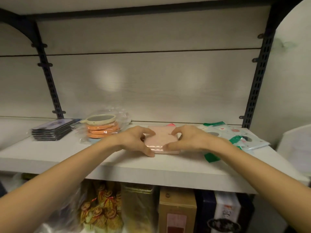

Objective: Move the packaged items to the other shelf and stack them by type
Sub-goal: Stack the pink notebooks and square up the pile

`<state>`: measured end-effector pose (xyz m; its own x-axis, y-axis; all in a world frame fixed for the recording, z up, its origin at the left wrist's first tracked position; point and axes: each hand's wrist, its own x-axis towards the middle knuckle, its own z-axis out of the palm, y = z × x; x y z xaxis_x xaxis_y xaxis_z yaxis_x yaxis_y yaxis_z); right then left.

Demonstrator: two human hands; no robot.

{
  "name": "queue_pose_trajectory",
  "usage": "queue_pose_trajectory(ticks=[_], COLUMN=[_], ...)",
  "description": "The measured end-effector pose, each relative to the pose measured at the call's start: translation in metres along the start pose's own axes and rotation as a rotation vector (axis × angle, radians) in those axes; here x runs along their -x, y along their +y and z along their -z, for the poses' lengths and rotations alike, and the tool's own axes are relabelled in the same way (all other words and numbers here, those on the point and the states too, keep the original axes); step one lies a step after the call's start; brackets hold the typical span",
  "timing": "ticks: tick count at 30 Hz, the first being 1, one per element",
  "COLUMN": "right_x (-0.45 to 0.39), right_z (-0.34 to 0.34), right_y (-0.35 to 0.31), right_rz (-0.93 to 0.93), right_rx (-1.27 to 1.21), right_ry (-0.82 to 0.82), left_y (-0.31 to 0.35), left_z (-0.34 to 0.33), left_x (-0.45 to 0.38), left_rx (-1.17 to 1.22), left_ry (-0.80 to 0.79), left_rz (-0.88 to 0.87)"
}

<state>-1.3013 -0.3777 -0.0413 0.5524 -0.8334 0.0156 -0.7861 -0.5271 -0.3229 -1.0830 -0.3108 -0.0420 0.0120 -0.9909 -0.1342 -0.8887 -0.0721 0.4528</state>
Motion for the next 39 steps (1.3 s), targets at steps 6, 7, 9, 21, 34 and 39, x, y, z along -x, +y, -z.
queue_pose_trajectory(ticks=[6,7,9,21,34,39], right_x=[0.003,0.001,-0.002,-0.011,-0.024,-0.018], right_z=[0.003,0.002,0.004,-0.005,-0.04,-0.04], right_y=[-0.011,-0.012,-0.01,-0.005,-0.034,-0.033], right_rz=[0.03,0.032,0.029,-0.031,-0.098,-0.1], right_rx=[0.155,0.151,0.132,0.036,-0.099,-0.053], right_ry=[-0.037,-0.03,-0.011,0.085,0.201,0.166], left_y=[0.002,0.002,0.002,0.001,-0.031,-0.028], left_z=[0.0,0.0,-0.002,-0.005,0.003,0.008], left_x=[-0.003,-0.003,-0.005,-0.011,-0.03,-0.032], left_rx=[-0.01,-0.012,-0.01,0.08,0.19,0.118], left_ry=[0.059,0.071,0.109,0.162,0.159,0.092], left_rz=[0.007,0.007,0.01,0.03,0.114,0.11])
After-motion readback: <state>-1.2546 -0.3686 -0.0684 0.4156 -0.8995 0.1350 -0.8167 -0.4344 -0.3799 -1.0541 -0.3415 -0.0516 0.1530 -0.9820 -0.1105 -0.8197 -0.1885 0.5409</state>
